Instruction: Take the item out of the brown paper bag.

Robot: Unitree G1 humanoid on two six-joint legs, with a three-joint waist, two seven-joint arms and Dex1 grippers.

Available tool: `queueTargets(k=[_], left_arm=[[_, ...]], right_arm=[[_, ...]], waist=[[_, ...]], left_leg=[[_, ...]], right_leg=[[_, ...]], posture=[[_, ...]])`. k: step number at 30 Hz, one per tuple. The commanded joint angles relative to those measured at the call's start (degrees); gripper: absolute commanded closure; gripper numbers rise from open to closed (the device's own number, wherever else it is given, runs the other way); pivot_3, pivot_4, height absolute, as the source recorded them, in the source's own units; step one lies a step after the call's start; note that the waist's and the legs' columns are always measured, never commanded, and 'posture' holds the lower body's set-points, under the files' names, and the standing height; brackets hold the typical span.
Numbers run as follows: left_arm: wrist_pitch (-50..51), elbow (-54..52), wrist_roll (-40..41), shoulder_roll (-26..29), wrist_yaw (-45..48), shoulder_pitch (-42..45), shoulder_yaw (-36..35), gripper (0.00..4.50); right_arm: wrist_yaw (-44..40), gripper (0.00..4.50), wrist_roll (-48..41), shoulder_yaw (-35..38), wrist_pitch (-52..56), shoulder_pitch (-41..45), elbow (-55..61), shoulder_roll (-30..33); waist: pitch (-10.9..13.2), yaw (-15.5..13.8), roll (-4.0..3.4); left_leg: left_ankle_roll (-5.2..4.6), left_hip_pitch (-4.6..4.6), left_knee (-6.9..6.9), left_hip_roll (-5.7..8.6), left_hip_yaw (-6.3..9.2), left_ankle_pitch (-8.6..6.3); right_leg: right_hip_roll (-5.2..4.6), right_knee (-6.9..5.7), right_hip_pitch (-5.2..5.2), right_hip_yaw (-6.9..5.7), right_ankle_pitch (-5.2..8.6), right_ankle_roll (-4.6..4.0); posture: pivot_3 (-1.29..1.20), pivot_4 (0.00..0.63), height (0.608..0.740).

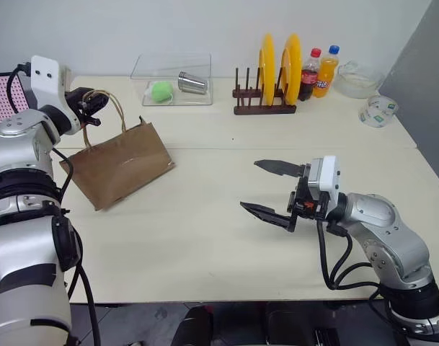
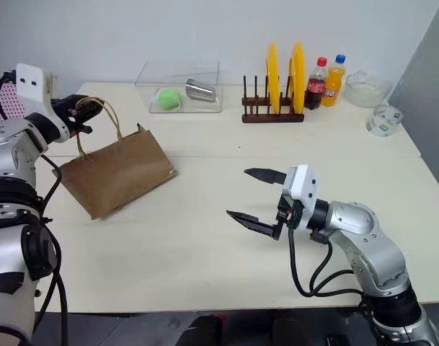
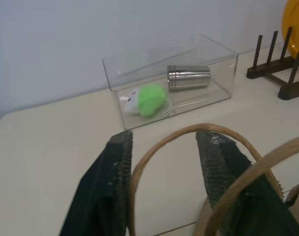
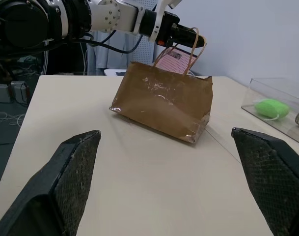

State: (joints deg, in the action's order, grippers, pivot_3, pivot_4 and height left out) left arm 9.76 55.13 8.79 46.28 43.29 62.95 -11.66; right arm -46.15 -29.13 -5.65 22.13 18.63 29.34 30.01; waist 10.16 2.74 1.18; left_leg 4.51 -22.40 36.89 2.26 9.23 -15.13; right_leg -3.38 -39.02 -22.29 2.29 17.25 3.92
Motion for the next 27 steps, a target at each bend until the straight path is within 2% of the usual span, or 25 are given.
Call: queueTargets(k=[1,3,12,17,23,27], left_arm=[[-0.8,-0.6,0.9,1.2,3.8,3.0,-0.2,3.94],[-0.3,-1.1,1.2,1.1,6.2,3.3,-0.2,4.48],[-0.9,-0.8,2.8,0.1,11.9,7.4,-1.0,4.48],[-2.0,2.1,3.0,-1.7,16.2,12.9,-0.3,4.48],[-5.0,8.0,1.4,-5.9,20.0,18.4,1.4,4.48],[-8.8,12.9,-0.1,-10.6,20.0,22.4,2.5,4.48]], right_arm=[[0.7,0.00,-2.0,1.7,0.9,-0.8,3.8,0.5],[1.5,0.00,-3.0,2.3,1.7,-1.3,4.8,0.3],[1.6,0.00,-5.8,3.3,3.7,-3.0,9.9,2.5],[3.4,0.00,-6.8,4.3,5.4,-4.4,12.1,3.4],[6.8,0.00,-7.5,6.3,7.2,-6.5,14.1,4.1],[9.8,0.00,-7.7,7.8,8.5,-8.5,15.3,3.9]], waist=[[0.0,0.0,0.00],[0.0,0.0,0.00],[0.0,0.2,0.09],[0.1,0.2,0.21],[0.1,0.4,0.24],[0.1,0.5,0.26]], left_leg=[[0.01,-0.02,0.00,0.00,0.01,0.01],[0.02,-0.06,0.02,0.00,0.02,0.01],[0.01,-0.13,0.08,0.00,0.09,0.01],[0.01,-0.18,0.10,0.00,0.09,0.01],[0.01,-0.19,0.11,0.01,0.08,0.01],[0.01,-0.21,0.12,0.01,0.08,0.02]], right_leg=[[0.00,0.00,-0.01,-0.01,0.00,0.00],[0.00,0.00,-0.01,-0.04,0.00,0.00],[0.00,0.00,-0.01,-0.13,0.00,0.00],[0.00,0.00,-0.02,-0.16,0.00,0.00],[0.00,-0.01,-0.02,-0.15,0.00,0.01],[0.00,-0.02,-0.02,-0.16,0.00,0.00]], posture=[[0.00,0.150,0.740],[0.00,0.150,0.740],[0.00,0.150,0.740],[0.00,0.150,0.740],[0.00,0.150,0.740],[0.00,0.150,0.740]])
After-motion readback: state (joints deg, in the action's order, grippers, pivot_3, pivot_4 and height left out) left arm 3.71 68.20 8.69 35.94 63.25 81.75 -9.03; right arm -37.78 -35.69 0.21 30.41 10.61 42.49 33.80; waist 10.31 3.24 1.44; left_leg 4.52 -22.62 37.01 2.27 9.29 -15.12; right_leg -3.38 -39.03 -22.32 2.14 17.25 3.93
